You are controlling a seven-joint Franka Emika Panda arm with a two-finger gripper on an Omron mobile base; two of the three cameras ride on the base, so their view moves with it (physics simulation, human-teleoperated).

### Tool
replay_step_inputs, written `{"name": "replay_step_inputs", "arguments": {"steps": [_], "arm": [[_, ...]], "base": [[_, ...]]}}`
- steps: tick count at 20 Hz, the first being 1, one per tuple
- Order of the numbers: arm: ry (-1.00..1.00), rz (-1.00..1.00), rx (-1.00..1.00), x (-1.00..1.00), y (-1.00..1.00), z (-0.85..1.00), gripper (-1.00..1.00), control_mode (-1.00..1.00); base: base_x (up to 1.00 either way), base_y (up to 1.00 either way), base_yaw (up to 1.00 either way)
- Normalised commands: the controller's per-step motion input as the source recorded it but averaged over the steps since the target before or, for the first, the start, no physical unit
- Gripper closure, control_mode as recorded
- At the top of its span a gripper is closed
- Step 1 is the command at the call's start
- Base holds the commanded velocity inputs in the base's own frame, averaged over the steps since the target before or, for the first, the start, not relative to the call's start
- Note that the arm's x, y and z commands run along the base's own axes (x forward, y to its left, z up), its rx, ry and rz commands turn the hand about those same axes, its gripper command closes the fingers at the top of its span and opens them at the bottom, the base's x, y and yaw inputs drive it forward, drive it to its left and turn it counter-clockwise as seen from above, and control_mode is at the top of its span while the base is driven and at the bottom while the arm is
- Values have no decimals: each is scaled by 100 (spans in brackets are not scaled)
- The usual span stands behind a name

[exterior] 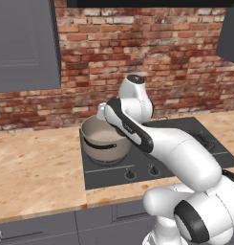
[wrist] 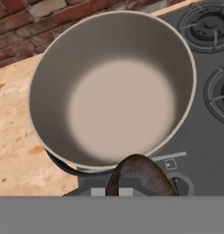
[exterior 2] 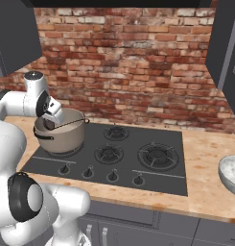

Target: Open the cabinet and move the ladle to the pot. Then close the cabinet.

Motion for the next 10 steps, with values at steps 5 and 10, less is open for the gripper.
{"name": "replay_step_inputs", "arguments": {"steps": [5, 10], "arm": [[0, 0, 0, 35, 10, -18, 100, -100], [0, 0, 0, 39, 12, -16, 100, -100]], "base": [[0, 0, 0], [0, 0, 0]]}}
